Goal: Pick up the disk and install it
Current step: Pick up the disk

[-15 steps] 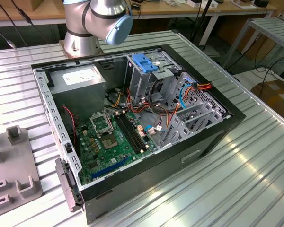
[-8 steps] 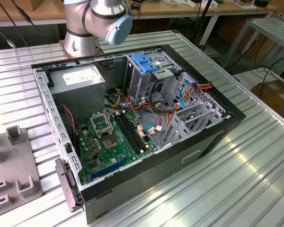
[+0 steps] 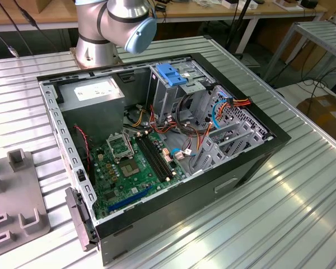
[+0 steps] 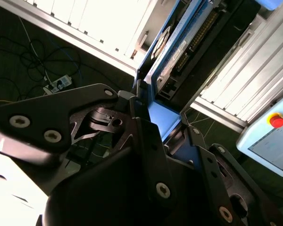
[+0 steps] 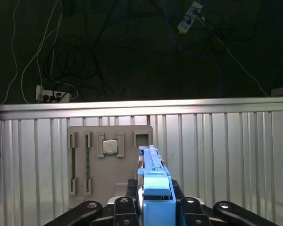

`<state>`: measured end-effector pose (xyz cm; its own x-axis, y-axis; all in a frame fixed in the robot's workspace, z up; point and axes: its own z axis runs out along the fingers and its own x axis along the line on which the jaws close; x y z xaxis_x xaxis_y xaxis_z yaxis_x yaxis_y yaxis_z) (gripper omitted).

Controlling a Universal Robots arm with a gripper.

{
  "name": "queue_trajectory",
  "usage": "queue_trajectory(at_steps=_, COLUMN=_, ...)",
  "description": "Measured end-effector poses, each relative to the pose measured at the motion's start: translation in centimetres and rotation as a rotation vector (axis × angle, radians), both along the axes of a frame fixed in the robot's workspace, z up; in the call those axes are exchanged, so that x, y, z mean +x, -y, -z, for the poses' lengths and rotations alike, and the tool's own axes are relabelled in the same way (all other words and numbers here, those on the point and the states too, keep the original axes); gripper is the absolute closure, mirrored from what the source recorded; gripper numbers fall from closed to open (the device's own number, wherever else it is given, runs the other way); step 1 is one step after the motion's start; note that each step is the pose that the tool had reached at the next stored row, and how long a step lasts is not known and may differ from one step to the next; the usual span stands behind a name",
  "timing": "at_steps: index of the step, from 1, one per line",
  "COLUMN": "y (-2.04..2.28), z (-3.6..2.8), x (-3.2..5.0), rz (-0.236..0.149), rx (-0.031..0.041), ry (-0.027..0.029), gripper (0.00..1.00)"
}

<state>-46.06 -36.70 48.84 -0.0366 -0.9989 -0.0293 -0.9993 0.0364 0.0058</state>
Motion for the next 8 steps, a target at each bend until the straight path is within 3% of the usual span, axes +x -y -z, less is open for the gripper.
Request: queue_trajectory(at_steps=8, y=0.0, z=-0.01, x=0.12, rz=0.0, rx=0.0, ry=0.0, gripper=0.63)
